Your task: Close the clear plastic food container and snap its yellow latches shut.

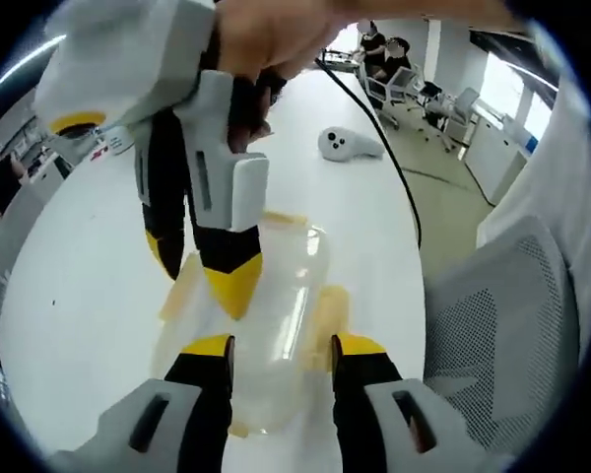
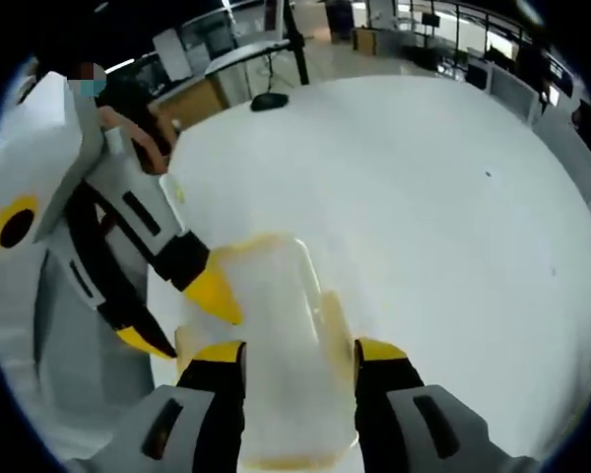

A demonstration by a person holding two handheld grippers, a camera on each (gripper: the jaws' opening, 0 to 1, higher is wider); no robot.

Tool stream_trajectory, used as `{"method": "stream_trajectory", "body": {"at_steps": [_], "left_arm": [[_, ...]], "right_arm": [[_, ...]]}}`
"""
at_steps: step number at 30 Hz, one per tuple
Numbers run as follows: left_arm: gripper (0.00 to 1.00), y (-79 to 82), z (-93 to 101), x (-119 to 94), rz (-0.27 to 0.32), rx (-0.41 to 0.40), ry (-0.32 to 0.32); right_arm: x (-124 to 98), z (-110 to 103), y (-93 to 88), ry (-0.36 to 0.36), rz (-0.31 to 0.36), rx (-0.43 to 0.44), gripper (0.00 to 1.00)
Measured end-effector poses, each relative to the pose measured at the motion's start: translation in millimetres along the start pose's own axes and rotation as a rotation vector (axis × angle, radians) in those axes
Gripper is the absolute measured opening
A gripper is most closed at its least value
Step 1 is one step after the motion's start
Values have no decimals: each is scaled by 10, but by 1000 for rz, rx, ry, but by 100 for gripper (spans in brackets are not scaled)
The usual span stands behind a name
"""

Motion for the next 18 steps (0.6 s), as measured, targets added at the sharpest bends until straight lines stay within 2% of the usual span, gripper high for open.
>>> {"method": "stream_trajectory", "body": {"at_steps": [7,9,14,16,18], "left_arm": [[41,-14,43,18,-19,87,47],[39,-17,44,23,-27,130,66],[37,-21,56,38,-34,157,97],[37,-21,71,47,-47,211,113],[38,-26,83,61,-47,213,121]], "right_arm": [[25,39,44,50,-45,12,43],[40,50,59,64,-55,-4,43],[62,71,88,99,-85,-21,42],[74,83,101,114,-100,-29,42],[87,93,115,128,-110,-43,42]]}}
Point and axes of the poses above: the point that each gripper's makers call its tool centre point, and the gripper's own axes: x roughly forward along the fingers, z roughly to its right, y roughly out of its top, the point moved 9 cm from there along -x, roughly backward along the fingers, and after that the axes turned 10 degrees about -x, right-handed, at the moved point
